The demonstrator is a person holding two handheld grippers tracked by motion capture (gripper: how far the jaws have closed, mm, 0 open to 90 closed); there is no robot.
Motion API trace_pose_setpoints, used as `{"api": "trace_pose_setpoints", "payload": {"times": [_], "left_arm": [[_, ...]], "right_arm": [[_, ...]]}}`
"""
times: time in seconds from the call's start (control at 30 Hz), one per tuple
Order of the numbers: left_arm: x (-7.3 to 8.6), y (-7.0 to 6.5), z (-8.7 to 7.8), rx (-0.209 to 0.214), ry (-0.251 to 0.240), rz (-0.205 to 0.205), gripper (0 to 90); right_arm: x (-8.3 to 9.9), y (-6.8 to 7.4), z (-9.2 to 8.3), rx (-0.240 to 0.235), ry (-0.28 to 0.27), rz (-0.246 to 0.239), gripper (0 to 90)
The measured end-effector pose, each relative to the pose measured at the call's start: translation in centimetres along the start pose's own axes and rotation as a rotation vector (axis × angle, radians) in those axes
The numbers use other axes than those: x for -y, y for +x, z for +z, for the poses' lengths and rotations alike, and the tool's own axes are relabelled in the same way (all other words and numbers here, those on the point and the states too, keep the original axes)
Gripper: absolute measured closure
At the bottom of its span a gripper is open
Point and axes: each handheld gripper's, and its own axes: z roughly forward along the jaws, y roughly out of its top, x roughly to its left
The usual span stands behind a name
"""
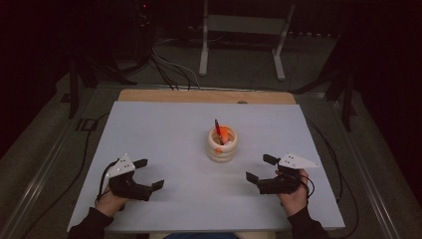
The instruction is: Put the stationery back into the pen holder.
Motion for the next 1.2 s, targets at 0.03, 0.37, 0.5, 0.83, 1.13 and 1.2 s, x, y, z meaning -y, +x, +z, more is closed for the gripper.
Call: {"api": "trace_pose_setpoints", "payload": {"times": [0.03,0.37,0.5,0.83,1.13,1.2], "left_arm": [[0.2,0.0,-0.1,-0.003,0.004,0.008,0.3],[1.2,0.1,-1.4,-0.037,-0.013,0.009,0.3],[1.1,0.1,-1.5,-0.047,-0.027,0.022,0.3],[1.0,0.1,-1.6,-0.055,-0.052,0.015,0.3],[0.9,0.1,-1.6,-0.056,-0.066,0.008,0.3],[0.9,0.1,-1.6,-0.055,-0.065,0.007,0.3]], "right_arm": [[0.0,0.0,0.0,0.000,-0.003,0.000,2.9],[1.6,-1.0,-0.8,-0.003,0.016,-0.053,2.9],[2.3,-1.7,-1.0,0.006,0.031,-0.052,2.9],[3.2,-2.8,-0.9,0.077,0.092,-0.031,2.9],[3.0,-2.8,-1.0,0.067,0.071,-0.016,2.9],[3.0,-2.8,-1.0,0.065,0.070,-0.017,2.9]]}}
